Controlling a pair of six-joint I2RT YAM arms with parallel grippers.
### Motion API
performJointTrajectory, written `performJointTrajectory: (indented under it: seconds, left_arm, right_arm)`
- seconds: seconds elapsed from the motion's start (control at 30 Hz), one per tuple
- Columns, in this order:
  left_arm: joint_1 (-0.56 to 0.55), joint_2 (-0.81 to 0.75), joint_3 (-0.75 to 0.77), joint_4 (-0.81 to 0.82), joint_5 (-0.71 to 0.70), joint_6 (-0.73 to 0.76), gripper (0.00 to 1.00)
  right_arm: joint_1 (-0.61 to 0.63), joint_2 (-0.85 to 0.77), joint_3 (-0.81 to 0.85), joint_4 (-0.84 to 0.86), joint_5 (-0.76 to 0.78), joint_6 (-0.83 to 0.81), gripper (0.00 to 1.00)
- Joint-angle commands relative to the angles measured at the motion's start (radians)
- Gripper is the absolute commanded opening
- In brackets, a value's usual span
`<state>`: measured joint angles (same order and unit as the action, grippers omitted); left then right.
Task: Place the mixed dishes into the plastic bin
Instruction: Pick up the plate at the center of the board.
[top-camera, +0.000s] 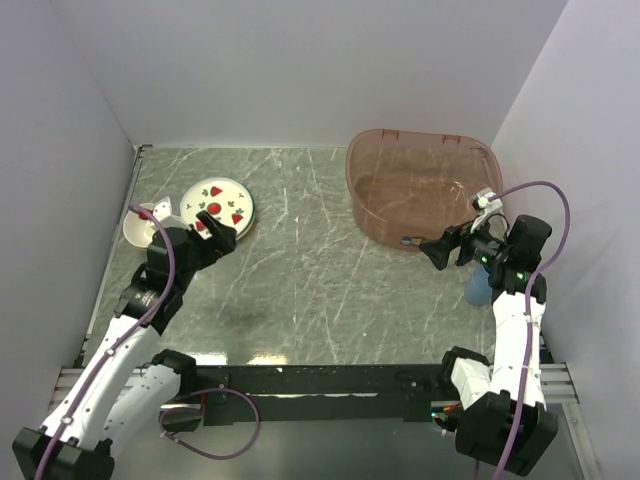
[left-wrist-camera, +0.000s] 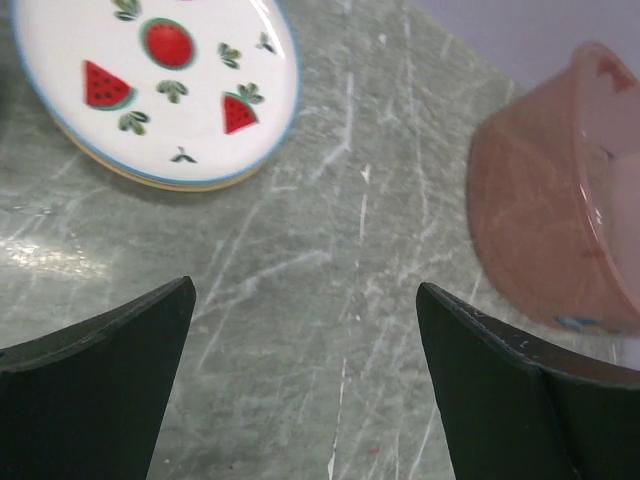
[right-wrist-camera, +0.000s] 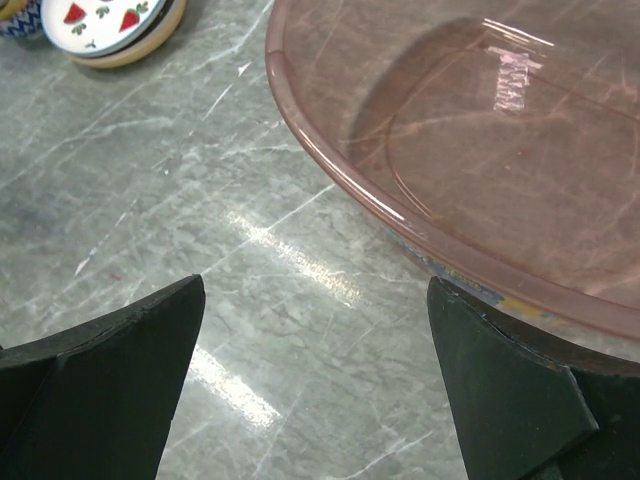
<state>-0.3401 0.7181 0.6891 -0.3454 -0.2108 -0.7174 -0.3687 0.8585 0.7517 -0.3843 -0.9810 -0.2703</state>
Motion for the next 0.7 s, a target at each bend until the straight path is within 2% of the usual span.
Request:
performJointTrajectory:
  seconds: [0.0, 0.07, 0.13, 0.2, 0.3, 0.5, 0.67]
  left_arm:
    - [0.163, 0.040, 0.035, 0.043, 0.083, -0.063, 0.99]
    - [0.252, 0.073, 0.026, 0.062, 0.198, -0.070, 0.99]
    - [0.372, 0.108, 0.017, 0.092, 0.253, -0.079, 0.99]
    - [0.438, 0.136, 0.015, 0.118, 0.332, -0.092, 0.99]
    - [0.461, 0.213, 0.013, 0.169, 0.407, -0.138, 0.99]
    - [0.467, 0.397, 0.035, 0.215, 0.369, -0.154, 0.99]
    - [0.467, 0.504, 0.070, 0.192, 0.263, -0.114, 0.91]
  right_arm:
    - [0.017, 0.008, 0.044, -0.022, -0.013, -0.060, 1.00]
    - [0.024, -0.009, 0.037, -0.019, -0.010, -0.060, 1.00]
    - [0.028, -0.018, 0.035, -0.016, -0.004, -0.060, 1.00]
    - [0.034, -0.018, 0.037, -0.018, 0.001, -0.060, 1.00]
    - [0.039, -0.019, 0.035, -0.014, 0.005, -0.060, 1.00]
    - [0.042, -0.018, 0.032, -0.013, 0.015, -0.060, 1.00]
    - [0.042, -0.010, 0.034, -0.011, 0.016, -0.058, 1.00]
